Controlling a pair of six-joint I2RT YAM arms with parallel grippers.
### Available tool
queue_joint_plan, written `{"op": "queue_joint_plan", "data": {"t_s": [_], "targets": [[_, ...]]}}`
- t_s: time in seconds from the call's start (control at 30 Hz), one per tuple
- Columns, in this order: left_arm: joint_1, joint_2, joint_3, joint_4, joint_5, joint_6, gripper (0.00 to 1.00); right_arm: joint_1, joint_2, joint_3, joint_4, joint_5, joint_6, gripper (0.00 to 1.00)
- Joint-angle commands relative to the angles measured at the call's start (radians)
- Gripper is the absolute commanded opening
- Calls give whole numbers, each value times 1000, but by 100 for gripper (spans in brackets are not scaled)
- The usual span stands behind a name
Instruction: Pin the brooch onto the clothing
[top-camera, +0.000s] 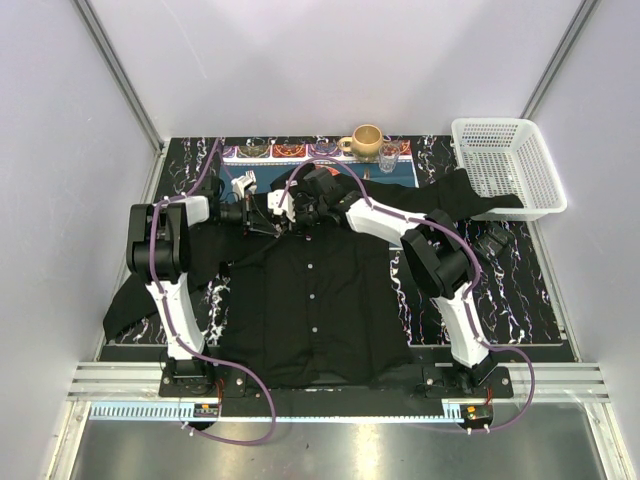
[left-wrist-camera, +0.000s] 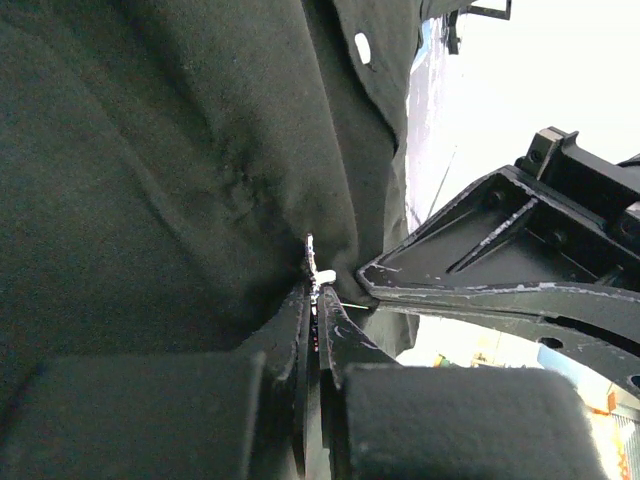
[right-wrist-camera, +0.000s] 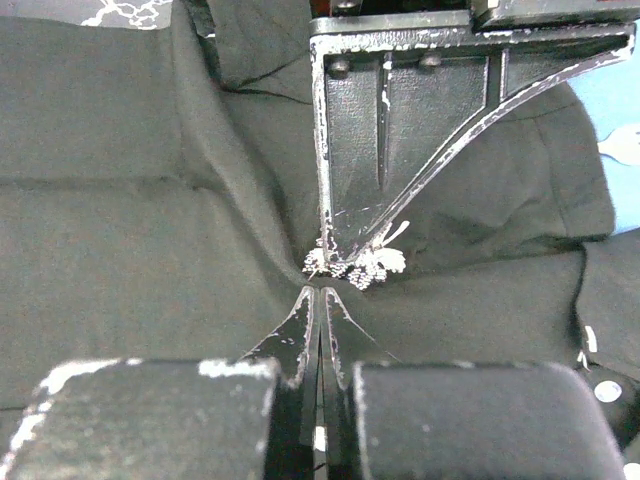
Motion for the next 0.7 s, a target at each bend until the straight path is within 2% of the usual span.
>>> {"op": "queue_joint_plan", "data": {"t_s": [0.0,0.67], "targets": [[-6,10,31,-22,27,54,0,-4,14,57,-80,-68,22,0],[-9,-6,28,-54,75,83,0,-7,54,93,-85,-19,-4,0]]}}
